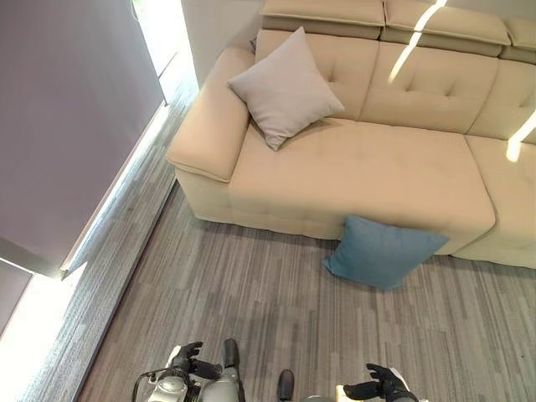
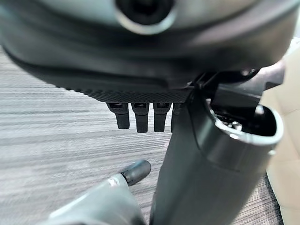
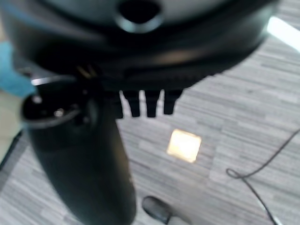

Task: Pick up all the scattered cushions and arrange them neatly on the sofa.

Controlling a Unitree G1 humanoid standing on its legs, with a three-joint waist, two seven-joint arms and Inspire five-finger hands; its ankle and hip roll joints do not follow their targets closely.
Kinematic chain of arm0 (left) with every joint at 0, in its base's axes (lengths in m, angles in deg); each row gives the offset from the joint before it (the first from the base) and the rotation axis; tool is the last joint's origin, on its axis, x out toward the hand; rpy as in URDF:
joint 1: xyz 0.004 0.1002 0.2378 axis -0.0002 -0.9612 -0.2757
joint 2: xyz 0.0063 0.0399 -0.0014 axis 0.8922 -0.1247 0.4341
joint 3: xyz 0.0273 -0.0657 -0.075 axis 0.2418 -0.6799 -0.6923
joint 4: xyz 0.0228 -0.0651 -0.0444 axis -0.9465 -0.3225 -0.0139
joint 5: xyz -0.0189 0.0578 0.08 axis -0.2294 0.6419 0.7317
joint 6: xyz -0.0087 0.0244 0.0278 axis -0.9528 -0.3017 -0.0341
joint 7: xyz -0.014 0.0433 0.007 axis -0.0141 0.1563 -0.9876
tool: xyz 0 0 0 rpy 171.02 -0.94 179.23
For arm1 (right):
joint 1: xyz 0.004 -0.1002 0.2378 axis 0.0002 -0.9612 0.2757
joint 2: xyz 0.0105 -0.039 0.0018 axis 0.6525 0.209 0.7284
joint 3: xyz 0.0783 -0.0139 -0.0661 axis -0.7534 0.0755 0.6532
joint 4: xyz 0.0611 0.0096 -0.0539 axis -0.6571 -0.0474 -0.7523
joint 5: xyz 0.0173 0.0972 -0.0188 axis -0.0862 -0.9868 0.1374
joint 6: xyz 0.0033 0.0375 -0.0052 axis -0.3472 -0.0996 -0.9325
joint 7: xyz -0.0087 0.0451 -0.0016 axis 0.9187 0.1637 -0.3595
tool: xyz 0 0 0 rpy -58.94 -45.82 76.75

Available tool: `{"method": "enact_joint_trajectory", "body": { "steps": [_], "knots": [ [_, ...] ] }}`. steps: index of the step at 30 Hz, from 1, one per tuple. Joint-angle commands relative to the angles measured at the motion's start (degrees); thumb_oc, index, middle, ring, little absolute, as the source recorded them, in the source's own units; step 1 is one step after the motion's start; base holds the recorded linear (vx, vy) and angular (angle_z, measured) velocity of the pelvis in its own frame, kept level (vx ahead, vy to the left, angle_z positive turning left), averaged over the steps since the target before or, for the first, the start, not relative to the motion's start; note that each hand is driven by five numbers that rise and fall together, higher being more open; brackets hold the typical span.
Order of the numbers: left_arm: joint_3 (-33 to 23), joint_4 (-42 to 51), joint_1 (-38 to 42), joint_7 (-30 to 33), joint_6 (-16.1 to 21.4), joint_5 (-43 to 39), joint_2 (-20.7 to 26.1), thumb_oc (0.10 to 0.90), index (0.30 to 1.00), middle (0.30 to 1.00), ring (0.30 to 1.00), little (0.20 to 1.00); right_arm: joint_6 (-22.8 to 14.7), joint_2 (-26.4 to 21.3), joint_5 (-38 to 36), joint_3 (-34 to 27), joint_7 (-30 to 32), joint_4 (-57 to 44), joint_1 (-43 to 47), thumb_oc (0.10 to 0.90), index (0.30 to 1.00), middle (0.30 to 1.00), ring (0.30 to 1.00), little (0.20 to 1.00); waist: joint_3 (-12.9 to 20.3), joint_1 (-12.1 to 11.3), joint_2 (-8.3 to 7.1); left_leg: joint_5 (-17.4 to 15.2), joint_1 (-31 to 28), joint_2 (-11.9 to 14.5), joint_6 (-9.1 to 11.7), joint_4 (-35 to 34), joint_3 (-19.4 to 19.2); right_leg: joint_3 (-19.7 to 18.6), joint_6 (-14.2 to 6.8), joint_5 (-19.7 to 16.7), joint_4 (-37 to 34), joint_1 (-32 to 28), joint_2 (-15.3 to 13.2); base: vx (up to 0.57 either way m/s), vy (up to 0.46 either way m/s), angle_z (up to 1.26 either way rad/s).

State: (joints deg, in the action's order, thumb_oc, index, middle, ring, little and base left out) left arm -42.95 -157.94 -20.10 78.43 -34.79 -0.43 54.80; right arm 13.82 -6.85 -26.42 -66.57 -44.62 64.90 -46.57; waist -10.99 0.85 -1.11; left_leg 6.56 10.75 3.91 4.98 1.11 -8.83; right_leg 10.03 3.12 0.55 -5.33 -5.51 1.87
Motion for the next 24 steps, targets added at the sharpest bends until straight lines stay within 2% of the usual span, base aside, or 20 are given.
{"method": "enact_joint_trajectory", "body": {
  "steps": [1, 3, 4, 5, 7, 8, 9, 10, 11, 12, 13, 14, 16, 19, 20, 21, 22, 24],
  "knots": [
    [0.62, -1.81, -2.35, 0.84, -0.5, 1.1, 2.44, 0.8, 0.9, 0.9, 0.9, 0.9, -0.8, -1.23, 1.09, -0.4, 0.66, 0.45, -0.39, 0.8, 0.9, 0.9, 0.9, 0.9, 2.57, -1.93, -3.03, -2.96, 0.14, -4.36, -3.89, 1.83, 1.09, -5.65, -7.19, 4.76, 4.7, -1.58, -3.09, 0.32, 0.192, -0.23],
    [0.36, -1.72, -2.33, 0.91, -0.74, 0.9, 2.77, 0.8, 0.9, 0.9, 0.9, 0.9, -0.64, -0.84, 1.52, -0.3, 0.36, 0.58, -0.26, 0.8, 0.9, 0.9, 0.9, 0.9, 2.42, -2.06, -3.05, -4.3, -2.31, -5.31, -5.18, 1.17, 0.66, -5.58, -8.59, 3.83, 13.04, 0.51, -4.35, 0.21, 0.154, -0.17],
    [0.36, -1.72, -2.32, 0.91, -0.75, 0.9, 2.76, 0.8, 0.9, 0.9, 0.9, 0.9, -0.63, -0.85, 1.52, -0.3, 0.36, 0.58, -0.24, 0.8, 0.9, 0.9, 0.9, 0.9, 2.56, -2.09, -2.99, -4.23, -2.13, -5.22, -5.15, 1.16, 0.64, -5.61, -8.56, 3.71, 12.99, 0.69, -4.26, 0.17, 0.159, -0.11],
    [0.53, -1.17, -1.8, 1.02, -0.84, 0.94, 3.42, 0.8, 0.9, 0.9, 0.9, 0.9, -0.51, -0.62, 1.71, -0.13, 0.19, -0.19, 0.27, 0.8, 0.9, 0.9, 0.9, 0.9, 1.47, -1.35, -2.28, -5.13, -4.36, -5.22, -6.17, 0.56, 0.55, -5.49, -10.02, 1.04, 22.08, 5.35, -5.02, 0.18, 0.148, -0.19],
    [0.68, -0.6, -1.48, 1.07, -0.72, 0.91, 3.8, 0.8, 0.9, 0.9, 0.9, 0.9, -0.86, -0.48, 1.62, -0.05, 0.21, -1.36, 0.44, 0.8, 0.9, 0.9, 0.9, 0.9, 1.09, -0.88, -1.66, -6.21, -6.43, -5.44, -6.88, 0.08, 0.19, -4.01, -10.52, -0.63, 26.65, 7.26, -6.06, 0.28, 0.17, 0.04],
    [0.71, -0.17, -1.3, 1.16, -0.55, 0.5, 4.06, 0.8, 0.9, 0.9, 0.9, 0.9, -0.87, -0.44, 1.87, -0.11, 0.34, -1.63, 0.56, 0.8, 0.9, 0.9, 0.9, 0.9, 1.19, -0.61, -1.02, -7.28, -8.29, -5.57, -7.32, -0.3, 0.41, -2.49, -9.99, -1.57, 28.06, 9.61, -6.71, 0.24, 0.106, 0.25],
    [0.71, -0.17, -1.31, 1.16, -0.55, 0.5, 4.05, 0.8, 0.9, 0.9, 0.9, 0.9, -0.87, -0.45, 1.87, -0.11, 0.34, -1.63, 0.55, 0.8, 0.9, 0.9, 0.9, 0.9, 1.12, -0.58, -1.05, -7.31, -8.38, -5.61, -7.32, -0.32, 0.44, -2.47, -9.99, -1.47, 28.16, 9.56, -6.76, 0.43, 0.093, 0.01],
    [1.11, 0.19, -0.79, 1.07, -0.49, 0.68, 4.21, 0.8, 0.9, 0.9, 0.9, 0.9, -0.62, -0.65, 2.43, 0.28, 0.42, -1.3, 1.1, 0.8, 0.9, 0.9, 0.9, 0.9, 1.28, 0.18, -0.49, -8.96, -11.26, -5.67, -7.31, -1.11, 1.03, -0.66, -9.06, 0.35, 23.37, 12.87, -6.05, 0.26, 0.02, -0.18],
    [1.1, 0.19, -0.79, 1.07, -0.49, 0.68, 4.2, 0.8, 0.9, 0.9, 0.9, 0.9, -0.62, -0.66, 2.43, 0.29, 0.42, -1.29, 1.1, 0.8, 0.9, 0.9, 0.9, 0.9, 1.1, 0.26, -0.46, -9.02, -11.49, -5.65, -7.29, -1.13, 1.12, -0.57, -9.05, 0.43, 23.34, 12.61, -6.04, 0.36, 0.011, -0.28],
    [1.19, 0.21, -0.72, 0.99, -0.46, 0.8, 4.21, 0.8, 0.9, 0.9, 0.9, 0.9, -0.56, -0.85, 2.54, 0.37, 0.43, -1.22, 1.15, 0.8, 0.9, 0.9, 0.9, 0.9, 1.07, 0.54, -0.63, -9.67, -12.45, -5.82, -7.24, -1.23, 1.13, 0.28, -8.95, 0.06, 20.22, 13.57, -5.97, 0.3, -0.033, -0.14],
    [1.35, -0.02, -0.51, 1.0, -0.39, 1.0, 4.15, 0.8, 0.9, 0.9, 0.9, 0.9, -0.33, -0.96, 2.68, 0.56, 0.39, -0.96, 1.14, 0.8, 0.9, 0.9, 0.9, 0.9, 0.99, 1.46, -1.25, -10.62, -14.41, -6.89, -7.18, -1.56, 1.94, 0.88, -9.41, -2.23, 13.82, 16.28, -5.31, 0.3, -0.032, -0.09],
    [1.34, -0.03, -0.52, 1.0, -0.38, 1.0, 4.11, 0.8, 0.9, 0.9, 0.9, 0.9, -0.33, -1.0, 2.68, 0.58, 0.39, -0.95, 1.14, 0.8, 0.9, 0.9, 0.9, 0.9, 0.73, 1.54, -1.08, -10.76, -14.81, -6.73, -7.14, -1.62, 2.05, 1.02, -9.41, -2.27, 13.52, 15.75, -5.14, 0.32, -0.036, 0.0],
    [1.37, -0.28, -0.2, 0.91, -0.27, 1.39, 3.95, 0.8, 0.9, 0.9, 0.9, 0.9, 0.14, -0.89, 2.39, 0.23, 0.09, -0.38, 0.83, 0.8, 0.9, 0.9, 0.9, 0.9, 0.41, 2.68, -1.53, -11.7, -16.69, -7.56, -7.01, -1.8, 3.27, 0.57, -10.55, -4.61, 8.39, 17.42, -4.54, 0.25, -0.033, 0.12],
    [1.6, -0.7, -0.08, 0.64, -0.06, 1.75, 3.58, 0.8, 0.9, 0.9, 0.9, 0.9, 0.2, -1.02, 0.9, -1.08, -0.04, 0.54, -0.03, 0.8, 0.9, 0.9, 0.9, 0.9, 0.32, 4.07, -1.64, -13.85, -19.2, -8.17, -6.89, -1.67, 4.32, -0.64, -10.68, -5.43, 7.01, 17.43, -4.05, 0.26, -0.059, 0.31],
    [1.69, -0.82, -0.31, 0.35, -0.01, 2.06, 3.4, 0.8, 0.9, 0.9, 0.9, 0.9, 0.08, -1.12, 0.57, -1.44, -0.05, 0.92, -0.5, 0.8, 0.9, 0.9, 0.9, 0.9, 0.69, 4.21, -1.65, -14.86, -19.91, -8.21, -6.83, -1.28, 4.43, -1.15, -10.15, -5.34, 7.12, 16.69, -3.94, 0.37, -0.12, 0.23],
    [1.7, -1.34, -1.09, -0.14, 0.02, 1.95, 2.84, 0.8, 0.9, 0.9, 0.9, 0.9, 0.18, -1.05, 0.07, -2.21, -0.28, 2.08, -1.32, 0.8, 0.9, 0.9, 0.9, 0.9, 1.5, 4.57, -1.37, -15.03, -20.7, -7.45, -5.82, 0.92, 4.76, -1.88, -8.99, -5.23, 7.82, 15.59, -3.35, 0.28, -0.097, 0.09],
    [1.71, -1.33, -1.1, -0.14, 0.02, 1.95, 2.83, 0.8, 0.9, 0.9, 0.9, 0.9, 0.17, -1.06, 0.07, -2.22, -0.28, 2.09, -1.33, 0.8, 0.9, 0.9, 0.9, 0.9, 1.47, 4.59, -1.34, -15.1, -20.72, -7.41, -5.8, 1.01, 4.78, -1.84, -8.97, -5.22, 7.8, 15.52, -3.32, 0.28, -0.136, 0.01],
    [1.79, -1.87, -1.48, -0.56, 0.06, 1.91, 2.21, 0.8, 0.9, 0.9, 0.9, 0.9, -0.14, -1.15, -0.47, -2.62, -0.43, 2.75, -1.42, 0.8, 0.9, 0.9, 0.9, 0.9, 1.64, 4.58, -1.39, -12.33, -18.79, -6.22, -3.19, 9.01, 3.41, -1.43, -7.85, -5.03, 6.77, 12.69, -3.15, 0.18, -0.168, -0.05]
  ]
}}
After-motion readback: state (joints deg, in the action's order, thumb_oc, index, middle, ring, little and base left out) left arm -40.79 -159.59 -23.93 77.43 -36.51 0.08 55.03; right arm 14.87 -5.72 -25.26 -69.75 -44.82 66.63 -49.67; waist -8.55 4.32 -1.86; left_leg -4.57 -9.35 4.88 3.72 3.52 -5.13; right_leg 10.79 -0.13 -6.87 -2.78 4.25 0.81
